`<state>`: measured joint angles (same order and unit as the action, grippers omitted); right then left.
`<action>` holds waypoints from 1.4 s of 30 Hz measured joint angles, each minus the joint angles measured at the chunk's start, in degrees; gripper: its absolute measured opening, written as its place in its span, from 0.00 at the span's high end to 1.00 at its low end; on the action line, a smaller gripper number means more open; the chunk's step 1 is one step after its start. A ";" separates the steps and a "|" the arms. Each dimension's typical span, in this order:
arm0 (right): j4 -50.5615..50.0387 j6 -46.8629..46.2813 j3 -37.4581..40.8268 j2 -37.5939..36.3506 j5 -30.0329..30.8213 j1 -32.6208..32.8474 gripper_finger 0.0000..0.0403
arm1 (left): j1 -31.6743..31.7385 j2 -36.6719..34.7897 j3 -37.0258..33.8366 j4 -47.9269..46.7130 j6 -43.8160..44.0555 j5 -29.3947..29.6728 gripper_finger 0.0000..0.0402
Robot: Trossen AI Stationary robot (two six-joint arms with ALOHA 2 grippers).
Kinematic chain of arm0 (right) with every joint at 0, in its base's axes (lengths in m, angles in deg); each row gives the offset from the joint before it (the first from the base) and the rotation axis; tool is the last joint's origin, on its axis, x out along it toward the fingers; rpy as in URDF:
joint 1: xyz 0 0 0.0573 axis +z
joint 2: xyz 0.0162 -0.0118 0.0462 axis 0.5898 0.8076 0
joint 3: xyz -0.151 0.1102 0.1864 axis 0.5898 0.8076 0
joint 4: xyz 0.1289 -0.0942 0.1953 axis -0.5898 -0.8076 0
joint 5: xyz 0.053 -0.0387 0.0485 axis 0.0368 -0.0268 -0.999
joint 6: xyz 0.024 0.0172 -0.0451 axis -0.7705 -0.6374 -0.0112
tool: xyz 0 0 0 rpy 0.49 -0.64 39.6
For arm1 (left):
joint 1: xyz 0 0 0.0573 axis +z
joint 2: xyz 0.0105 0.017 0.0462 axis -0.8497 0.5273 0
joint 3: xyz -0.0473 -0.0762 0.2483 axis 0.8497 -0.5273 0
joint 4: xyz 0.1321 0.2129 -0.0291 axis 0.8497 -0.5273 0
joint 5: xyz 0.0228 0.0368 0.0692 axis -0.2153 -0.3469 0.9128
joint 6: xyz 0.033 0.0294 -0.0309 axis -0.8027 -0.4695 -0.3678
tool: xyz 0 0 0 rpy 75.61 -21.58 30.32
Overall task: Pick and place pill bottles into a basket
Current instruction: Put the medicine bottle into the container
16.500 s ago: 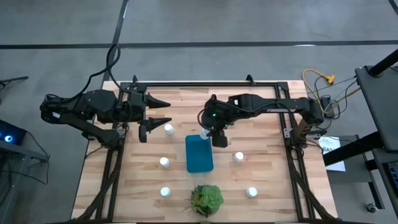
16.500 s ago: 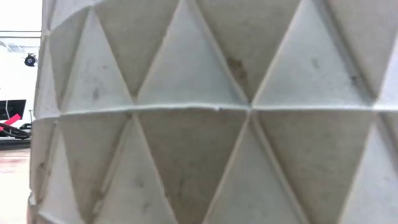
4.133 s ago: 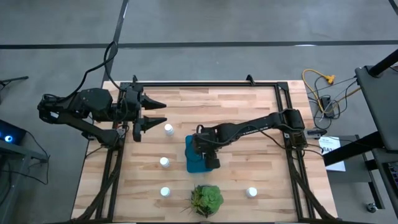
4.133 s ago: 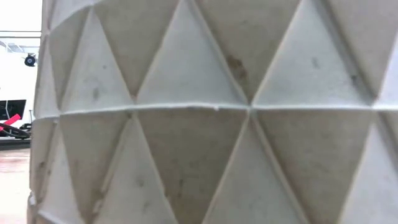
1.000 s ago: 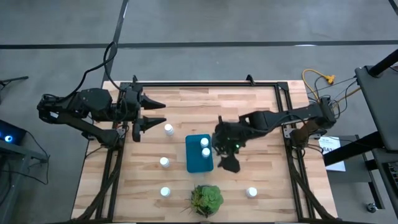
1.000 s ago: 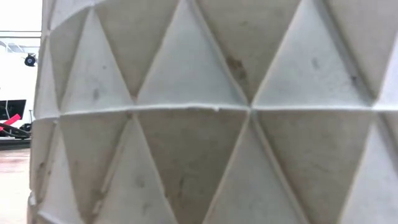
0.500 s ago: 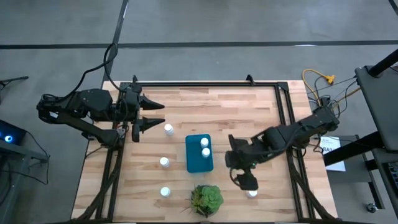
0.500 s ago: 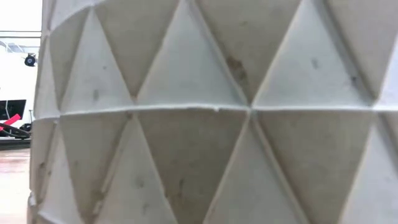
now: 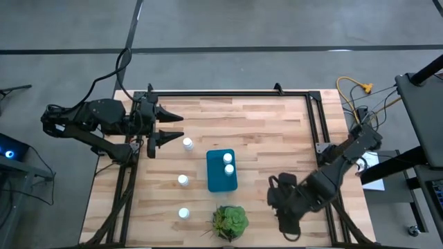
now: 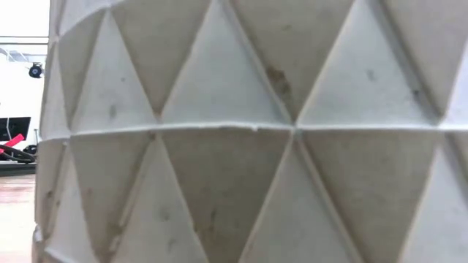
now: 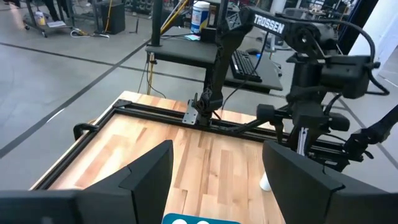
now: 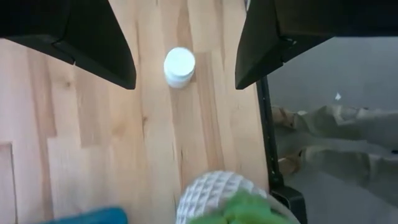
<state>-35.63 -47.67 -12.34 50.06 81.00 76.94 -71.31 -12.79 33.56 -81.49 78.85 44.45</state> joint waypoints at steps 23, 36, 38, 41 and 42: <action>16.35 -20.77 20.23 -0.04 0.70 5.22 0.37 | 0.00 -0.02 -0.02 0.03 -1.12 -0.02 0.43; 16.96 -20.35 24.74 -0.04 0.28 6.23 0.38 | 0.02 0.80 -0.11 0.05 -1.20 0.02 0.43; 17.17 -19.99 25.32 -0.04 0.29 6.23 0.38 | 0.02 0.89 -0.11 0.13 -1.19 0.02 0.43; 19.97 -20.04 26.66 -0.04 0.24 6.23 0.38 | 0.02 1.13 -0.11 0.02 -1.19 0.02 0.43; 21.17 -20.14 27.25 -0.04 0.22 6.23 0.38 | 0.02 1.20 -0.11 0.10 -1.18 0.02 0.43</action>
<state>-14.46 -67.81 14.90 50.01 81.22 83.17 -71.30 -11.59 33.45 -81.38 77.66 44.47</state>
